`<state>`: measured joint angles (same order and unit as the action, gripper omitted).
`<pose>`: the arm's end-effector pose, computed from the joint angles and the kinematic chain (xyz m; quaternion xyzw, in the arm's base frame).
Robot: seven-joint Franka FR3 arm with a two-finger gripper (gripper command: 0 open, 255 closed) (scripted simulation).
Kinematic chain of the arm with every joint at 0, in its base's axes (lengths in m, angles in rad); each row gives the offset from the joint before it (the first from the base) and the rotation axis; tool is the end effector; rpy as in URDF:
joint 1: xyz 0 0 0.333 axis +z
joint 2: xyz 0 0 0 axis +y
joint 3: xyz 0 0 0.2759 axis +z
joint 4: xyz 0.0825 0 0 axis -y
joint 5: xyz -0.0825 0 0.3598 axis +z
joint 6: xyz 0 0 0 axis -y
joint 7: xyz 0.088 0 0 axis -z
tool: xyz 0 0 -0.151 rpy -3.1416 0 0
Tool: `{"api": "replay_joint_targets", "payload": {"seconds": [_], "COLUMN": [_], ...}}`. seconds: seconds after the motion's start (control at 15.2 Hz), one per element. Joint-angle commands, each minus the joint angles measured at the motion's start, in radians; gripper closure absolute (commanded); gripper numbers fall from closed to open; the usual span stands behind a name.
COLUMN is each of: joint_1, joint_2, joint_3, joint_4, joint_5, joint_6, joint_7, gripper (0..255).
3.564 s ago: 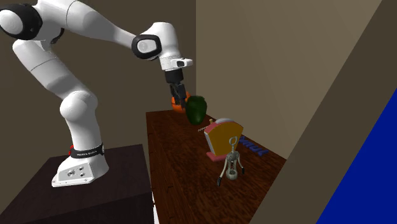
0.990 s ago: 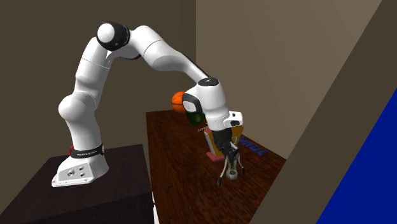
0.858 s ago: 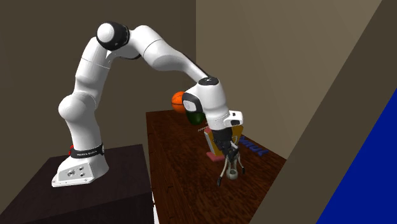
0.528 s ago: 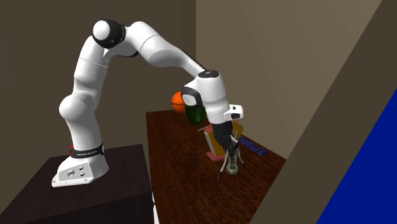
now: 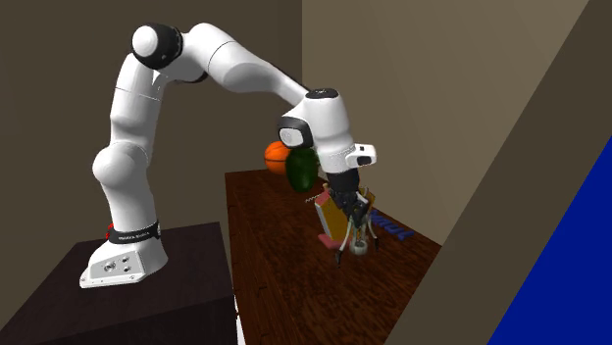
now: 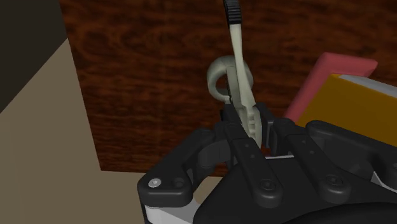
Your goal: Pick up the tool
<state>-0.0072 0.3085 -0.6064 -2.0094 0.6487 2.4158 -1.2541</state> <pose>0.4988 -0.3209 0.2785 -0.9790 -0.1098 -0.1707 0.0162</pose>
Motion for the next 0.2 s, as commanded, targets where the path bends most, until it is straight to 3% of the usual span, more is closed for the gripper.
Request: {"api": "replay_joint_targets", "payload": {"seconds": [0.0,0.13], "joint_1": [0.008,0.008], "joint_2": [-0.018,-0.019], "joint_3": [-0.010,-0.011], "joint_4": [0.006,0.006], "joint_5": [-0.024,-0.026], "joint_6": [-0.017,-0.018], "joint_7": [0.021,0.022], "gripper": [255,255]}}
